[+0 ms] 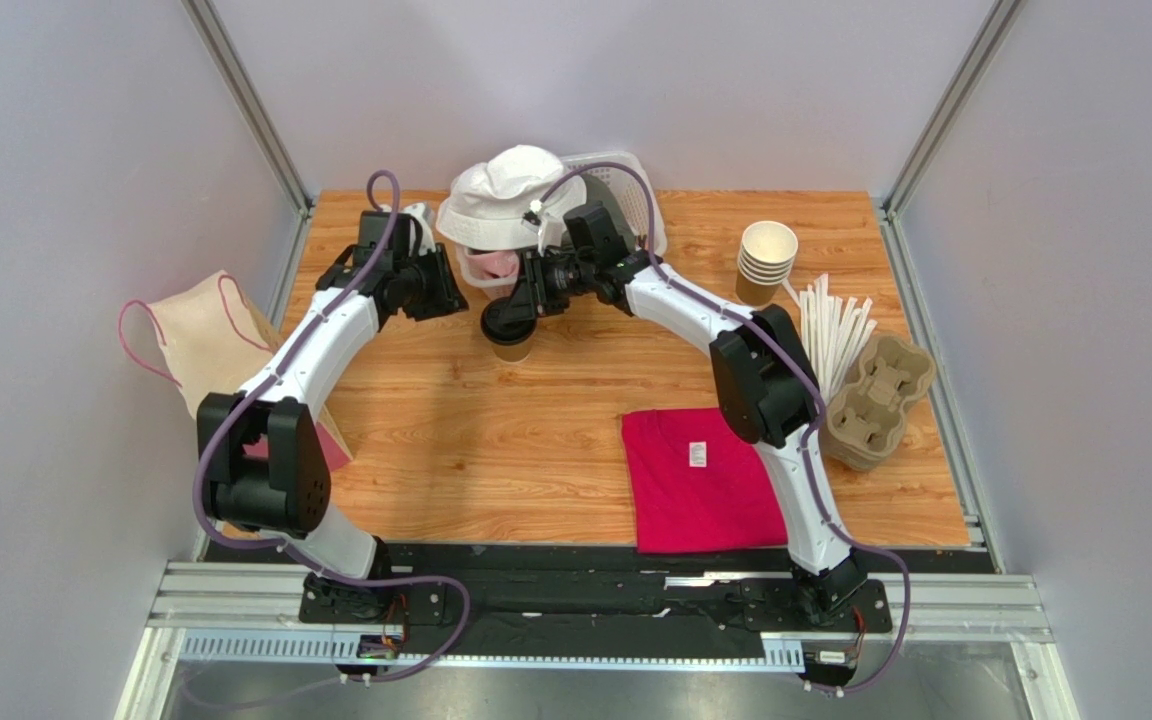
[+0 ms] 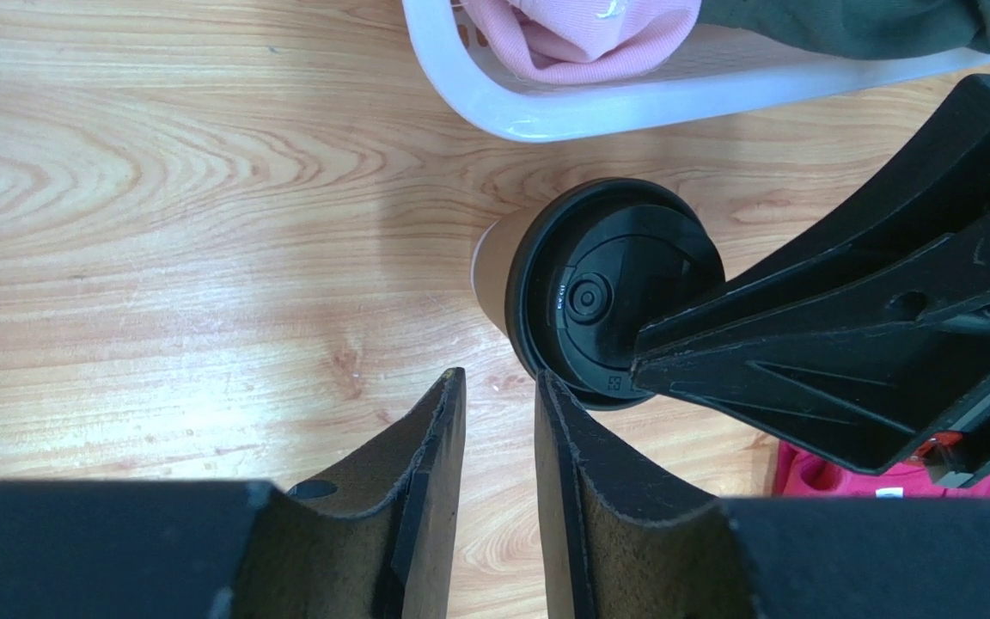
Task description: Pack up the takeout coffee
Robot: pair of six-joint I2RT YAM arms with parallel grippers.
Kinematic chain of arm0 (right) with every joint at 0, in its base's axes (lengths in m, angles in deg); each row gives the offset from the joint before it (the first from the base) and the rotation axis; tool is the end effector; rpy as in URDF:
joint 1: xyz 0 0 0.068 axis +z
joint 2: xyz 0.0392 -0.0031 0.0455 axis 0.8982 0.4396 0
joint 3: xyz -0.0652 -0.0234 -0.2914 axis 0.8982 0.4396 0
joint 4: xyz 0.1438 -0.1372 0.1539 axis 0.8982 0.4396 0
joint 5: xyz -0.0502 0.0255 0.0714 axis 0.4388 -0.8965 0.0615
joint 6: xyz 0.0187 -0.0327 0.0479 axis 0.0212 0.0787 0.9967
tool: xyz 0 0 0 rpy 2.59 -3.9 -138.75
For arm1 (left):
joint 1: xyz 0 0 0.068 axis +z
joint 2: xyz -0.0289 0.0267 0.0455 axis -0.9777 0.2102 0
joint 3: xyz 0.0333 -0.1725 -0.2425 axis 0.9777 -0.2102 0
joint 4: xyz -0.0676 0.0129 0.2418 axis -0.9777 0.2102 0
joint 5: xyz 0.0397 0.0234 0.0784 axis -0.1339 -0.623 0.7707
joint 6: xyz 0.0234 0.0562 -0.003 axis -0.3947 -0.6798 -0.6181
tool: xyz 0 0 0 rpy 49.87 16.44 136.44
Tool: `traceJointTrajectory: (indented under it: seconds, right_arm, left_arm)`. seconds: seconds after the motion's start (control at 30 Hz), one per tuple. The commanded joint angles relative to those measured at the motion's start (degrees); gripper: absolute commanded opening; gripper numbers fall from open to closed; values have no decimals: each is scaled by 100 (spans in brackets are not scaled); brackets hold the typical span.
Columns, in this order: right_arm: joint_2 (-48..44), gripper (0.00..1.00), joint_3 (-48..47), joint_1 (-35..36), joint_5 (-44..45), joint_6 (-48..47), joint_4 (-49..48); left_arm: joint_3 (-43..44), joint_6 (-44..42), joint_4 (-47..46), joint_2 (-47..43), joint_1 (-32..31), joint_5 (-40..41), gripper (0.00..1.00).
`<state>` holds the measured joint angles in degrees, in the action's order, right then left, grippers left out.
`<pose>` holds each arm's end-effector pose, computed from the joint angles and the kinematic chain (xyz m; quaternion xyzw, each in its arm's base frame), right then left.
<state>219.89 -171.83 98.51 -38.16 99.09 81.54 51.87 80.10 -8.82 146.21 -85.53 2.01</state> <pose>0.4271 0.3309 0.2326 -0.2328 0.8168 0.4822 0.2147 0.3389 -0.0552 0.3031 -0.0805 0.9192 -0.1912 0.3348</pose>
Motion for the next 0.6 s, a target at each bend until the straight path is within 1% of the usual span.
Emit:
traceJointTrajectory:
  seconds: [0.0, 0.1, 0.2, 0.4, 0.43, 0.47, 0.5, 0.57]
  right_arm:
    - [-263, 23, -144, -75, 37, 86, 254]
    - [-325, 24, -188, -101, -60, 174, 184]
    - [-447, 26, -206, -119, -253, 323, 9]
    - [-895, 32, -408, -180, -570, 482, -282]
    - [-983, 34, -434, -207, -596, 439, -308]
    - [-1062, 35, -504, -224, -605, 421, -308]
    - [-1246, 38, -513, -285, -605, 394, -300]
    - [-1466, 41, -505, -382, -597, 193, -160]
  left_arm:
    - [-115, -86, -96, -226, 80, -113, 35]
    - [-159, -51, -131, -296, 98, -183, 36]
    - [-194, -42, -175, -375, 124, -306, 39]
    - [-185, -182, -316, -665, 177, -543, 55]
    - [-159, -235, -342, -718, 177, -561, 61]
    - [-141, -287, -342, -762, 177, -605, 64]
    - [-63, -436, -334, -832, 177, -623, 69]
    - [43, -621, -290, -902, 186, -762, 76]
